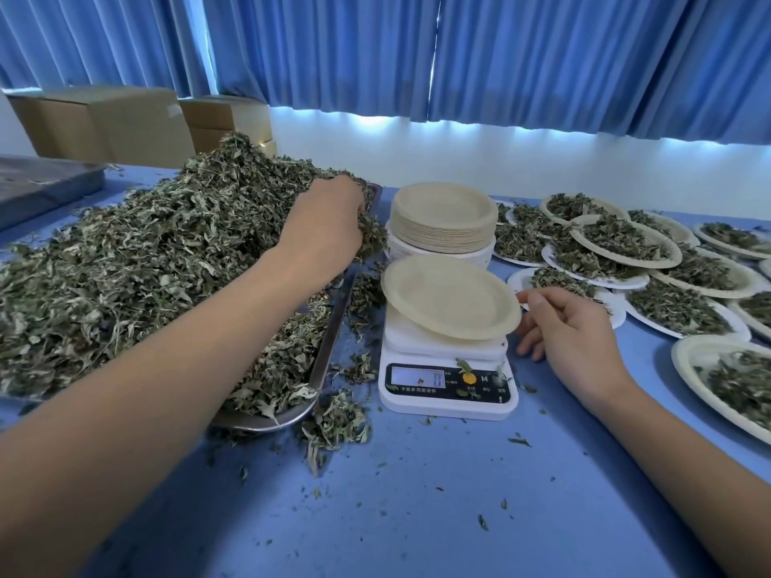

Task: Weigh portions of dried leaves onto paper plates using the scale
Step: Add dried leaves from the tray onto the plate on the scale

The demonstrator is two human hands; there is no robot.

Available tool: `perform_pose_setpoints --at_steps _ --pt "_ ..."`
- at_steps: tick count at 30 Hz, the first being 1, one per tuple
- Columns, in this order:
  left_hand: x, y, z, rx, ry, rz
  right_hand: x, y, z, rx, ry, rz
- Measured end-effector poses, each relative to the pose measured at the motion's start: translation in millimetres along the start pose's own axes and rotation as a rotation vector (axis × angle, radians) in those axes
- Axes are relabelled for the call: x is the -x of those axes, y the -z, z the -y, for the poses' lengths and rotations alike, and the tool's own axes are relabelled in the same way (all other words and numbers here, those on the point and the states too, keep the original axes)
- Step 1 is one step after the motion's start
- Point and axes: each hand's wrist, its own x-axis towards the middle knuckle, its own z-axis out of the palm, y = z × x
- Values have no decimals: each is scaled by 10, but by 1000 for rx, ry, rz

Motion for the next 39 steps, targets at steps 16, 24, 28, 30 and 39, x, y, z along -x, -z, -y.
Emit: perform_pose_setpoints --at_steps 16,24,28,30,39 --pt "-73 -48 201 789 -68 496 0 0 7 83 7 22" --pt "-206 -402 700 -169 104 569 -2 1 15 86 30 29" --pt "-152 -498 759 -140 65 516 -12 16 4 98 36 35" --pt "-139 -522 714 -101 0 483 -8 21 -1 103 37 36" --pt "-84 -532 646 -68 -25 437 0 30 3 97 35 36"
